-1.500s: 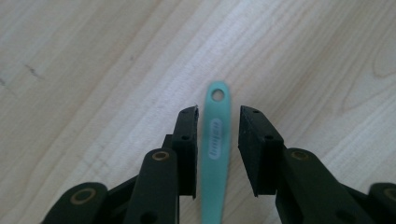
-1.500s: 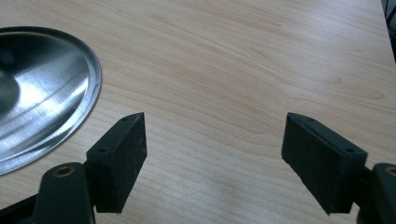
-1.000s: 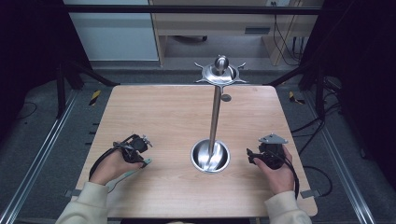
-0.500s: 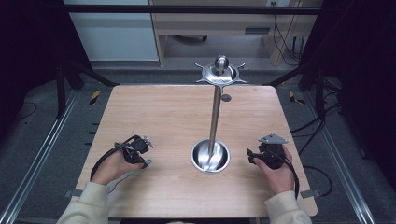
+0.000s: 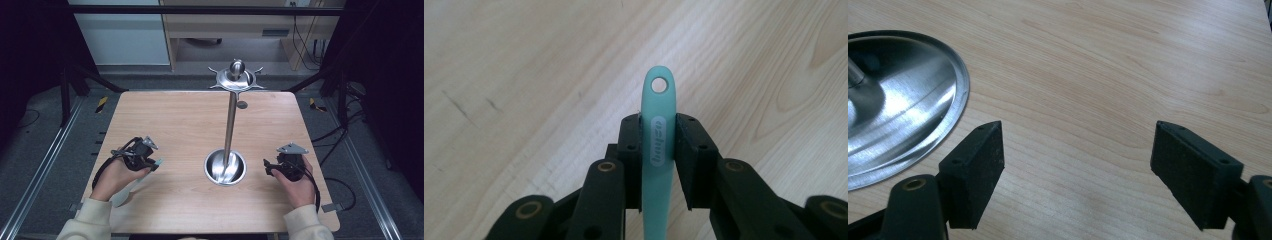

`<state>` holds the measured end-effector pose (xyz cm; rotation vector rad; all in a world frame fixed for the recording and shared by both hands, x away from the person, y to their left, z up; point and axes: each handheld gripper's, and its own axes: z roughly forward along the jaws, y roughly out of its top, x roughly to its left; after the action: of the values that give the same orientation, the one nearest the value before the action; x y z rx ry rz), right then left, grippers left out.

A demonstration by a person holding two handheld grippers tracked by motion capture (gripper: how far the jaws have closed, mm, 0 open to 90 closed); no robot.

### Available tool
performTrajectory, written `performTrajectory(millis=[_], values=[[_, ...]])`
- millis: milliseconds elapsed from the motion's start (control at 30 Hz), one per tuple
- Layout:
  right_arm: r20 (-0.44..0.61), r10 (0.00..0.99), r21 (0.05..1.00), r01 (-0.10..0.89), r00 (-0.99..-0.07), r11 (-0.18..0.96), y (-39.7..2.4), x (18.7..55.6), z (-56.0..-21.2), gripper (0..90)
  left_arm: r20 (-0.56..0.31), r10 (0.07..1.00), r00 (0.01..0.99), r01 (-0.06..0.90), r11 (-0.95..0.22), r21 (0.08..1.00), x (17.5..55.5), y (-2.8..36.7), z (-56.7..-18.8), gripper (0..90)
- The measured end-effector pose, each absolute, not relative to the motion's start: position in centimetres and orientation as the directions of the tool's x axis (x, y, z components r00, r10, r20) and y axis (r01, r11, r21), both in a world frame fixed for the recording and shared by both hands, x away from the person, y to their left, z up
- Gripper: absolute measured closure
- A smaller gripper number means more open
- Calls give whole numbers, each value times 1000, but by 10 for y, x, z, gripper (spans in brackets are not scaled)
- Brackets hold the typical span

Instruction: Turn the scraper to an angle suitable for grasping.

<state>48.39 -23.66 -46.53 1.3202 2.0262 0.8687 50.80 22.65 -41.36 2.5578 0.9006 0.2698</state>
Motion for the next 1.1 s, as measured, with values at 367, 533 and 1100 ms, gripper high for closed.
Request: performTrajectory(millis=[367,533,1100], values=[[-89,931,772,566,-354,289,-237,485,-465,126,62,648,759,524,-664,534,495,230,-392,741],[-92,930,774,563,-356,292,-236,484,-463,121,78,641,763,490,-654,576,487,228,-380,742],[-76,922,777,556,-381,294,-238,485,-464,70,65,652,755,445,-583,680,476,232,-358,742]])
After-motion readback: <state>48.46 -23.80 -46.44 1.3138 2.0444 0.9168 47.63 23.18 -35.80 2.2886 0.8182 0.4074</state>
